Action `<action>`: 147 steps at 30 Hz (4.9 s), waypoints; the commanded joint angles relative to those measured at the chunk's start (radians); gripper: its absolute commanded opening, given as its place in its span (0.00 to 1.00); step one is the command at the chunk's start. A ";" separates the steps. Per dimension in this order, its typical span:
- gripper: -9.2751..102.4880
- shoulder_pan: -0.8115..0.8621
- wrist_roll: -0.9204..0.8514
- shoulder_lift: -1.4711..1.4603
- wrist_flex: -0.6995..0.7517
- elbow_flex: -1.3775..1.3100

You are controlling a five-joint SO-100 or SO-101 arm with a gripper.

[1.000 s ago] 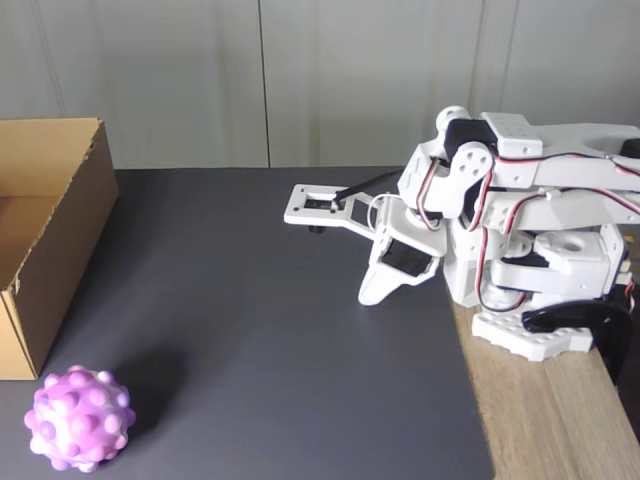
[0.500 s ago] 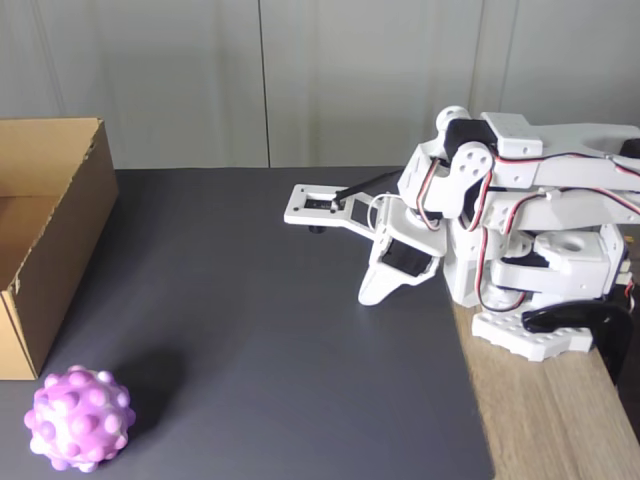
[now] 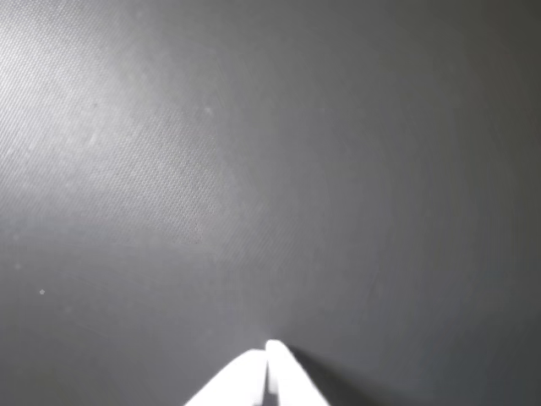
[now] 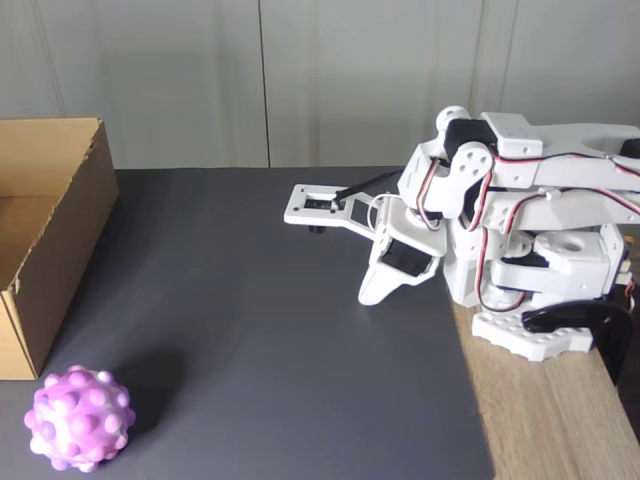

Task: Grasp a ball and put it in the box.

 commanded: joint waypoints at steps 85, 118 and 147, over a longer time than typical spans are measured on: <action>0.08 -0.314 0.193 -0.927 -0.250 -1.269; 0.32 -0.311 0.201 -1.476 -0.586 -1.442; 0.47 -0.255 0.196 -1.810 -0.718 -1.643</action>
